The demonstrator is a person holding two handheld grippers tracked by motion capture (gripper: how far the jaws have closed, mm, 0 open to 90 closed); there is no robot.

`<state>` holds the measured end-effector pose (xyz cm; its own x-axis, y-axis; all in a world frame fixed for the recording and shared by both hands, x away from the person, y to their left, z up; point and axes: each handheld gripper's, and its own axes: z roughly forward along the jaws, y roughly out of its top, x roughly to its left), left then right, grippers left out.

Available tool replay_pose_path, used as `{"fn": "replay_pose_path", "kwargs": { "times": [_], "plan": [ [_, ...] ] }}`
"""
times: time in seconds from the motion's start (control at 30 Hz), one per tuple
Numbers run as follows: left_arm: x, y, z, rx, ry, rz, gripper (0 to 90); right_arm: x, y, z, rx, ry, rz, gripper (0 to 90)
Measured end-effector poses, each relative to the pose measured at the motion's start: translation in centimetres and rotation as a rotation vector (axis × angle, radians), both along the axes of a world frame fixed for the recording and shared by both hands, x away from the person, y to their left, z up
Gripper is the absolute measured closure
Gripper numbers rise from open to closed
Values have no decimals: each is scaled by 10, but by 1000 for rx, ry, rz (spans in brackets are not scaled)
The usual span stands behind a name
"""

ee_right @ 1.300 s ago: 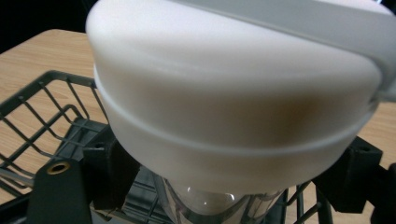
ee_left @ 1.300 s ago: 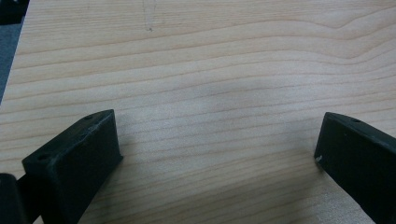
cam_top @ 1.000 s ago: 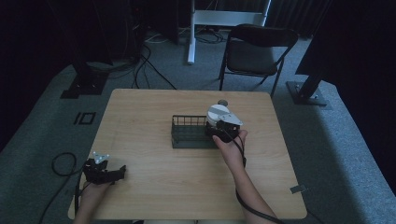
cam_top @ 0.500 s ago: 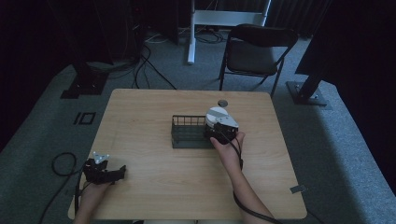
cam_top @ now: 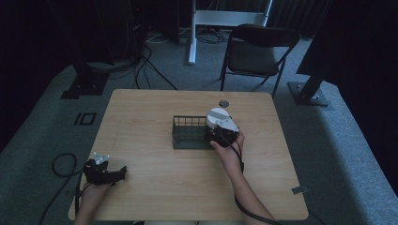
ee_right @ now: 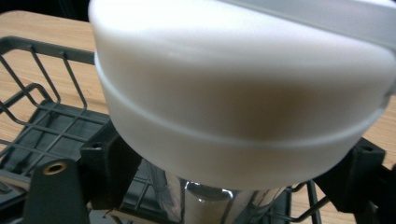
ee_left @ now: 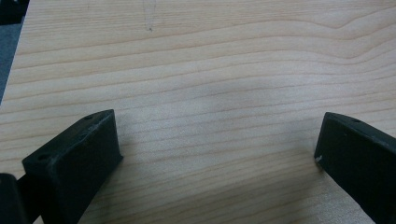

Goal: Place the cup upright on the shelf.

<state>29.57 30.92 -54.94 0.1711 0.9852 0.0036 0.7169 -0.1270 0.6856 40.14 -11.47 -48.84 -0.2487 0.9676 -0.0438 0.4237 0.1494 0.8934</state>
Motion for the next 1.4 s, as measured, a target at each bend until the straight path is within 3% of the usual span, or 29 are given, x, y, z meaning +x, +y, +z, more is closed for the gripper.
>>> {"fn": "replay_pose_path", "kwargs": {
  "times": [0.47, 1.4],
  "plan": [
    [0, 0, 0, 0, 0, 0, 2, -7, -9, 6, 5, -16, 87, 116],
    [0, 0, 0, 0, 0, 0, 2, -32, -36, 10, 56, -34, 119, 114]
  ]
}}
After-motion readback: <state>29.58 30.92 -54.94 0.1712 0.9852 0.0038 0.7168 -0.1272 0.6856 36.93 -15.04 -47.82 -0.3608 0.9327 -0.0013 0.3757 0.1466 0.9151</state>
